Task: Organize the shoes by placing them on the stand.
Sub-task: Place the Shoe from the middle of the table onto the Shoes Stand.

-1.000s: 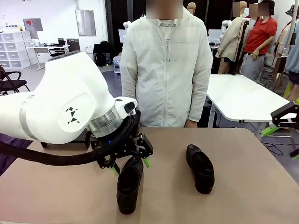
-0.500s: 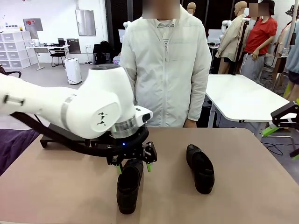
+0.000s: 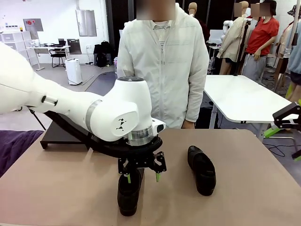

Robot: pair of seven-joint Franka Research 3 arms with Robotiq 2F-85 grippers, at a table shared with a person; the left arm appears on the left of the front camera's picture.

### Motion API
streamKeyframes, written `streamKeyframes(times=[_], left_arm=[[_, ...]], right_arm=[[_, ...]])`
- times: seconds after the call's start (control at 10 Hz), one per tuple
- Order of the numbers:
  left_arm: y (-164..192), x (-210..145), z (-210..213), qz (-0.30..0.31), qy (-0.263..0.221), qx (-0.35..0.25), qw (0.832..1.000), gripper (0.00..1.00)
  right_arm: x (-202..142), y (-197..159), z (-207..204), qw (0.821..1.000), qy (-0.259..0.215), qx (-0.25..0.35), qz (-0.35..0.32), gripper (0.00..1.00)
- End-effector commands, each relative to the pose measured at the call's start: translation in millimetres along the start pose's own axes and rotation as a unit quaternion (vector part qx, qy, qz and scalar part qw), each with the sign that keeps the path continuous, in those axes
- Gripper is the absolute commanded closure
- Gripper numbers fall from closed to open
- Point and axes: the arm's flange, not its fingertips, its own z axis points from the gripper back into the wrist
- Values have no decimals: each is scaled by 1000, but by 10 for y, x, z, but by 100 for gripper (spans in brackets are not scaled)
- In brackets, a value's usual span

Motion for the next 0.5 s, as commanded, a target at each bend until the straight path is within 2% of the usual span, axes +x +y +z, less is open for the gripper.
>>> streamKeyframes(times=[0.0, 0.4], left_arm=[[-113, 108, -63, 9, 9, 21, 1000, 0], [-68, 246, -345, 12, -3, 39, 999, 0]], right_arm=[[25, 11, 22, 1000, 2, 15, 11, 0], [25, 11, 22, 1000, 2, 15, 11, 0]])
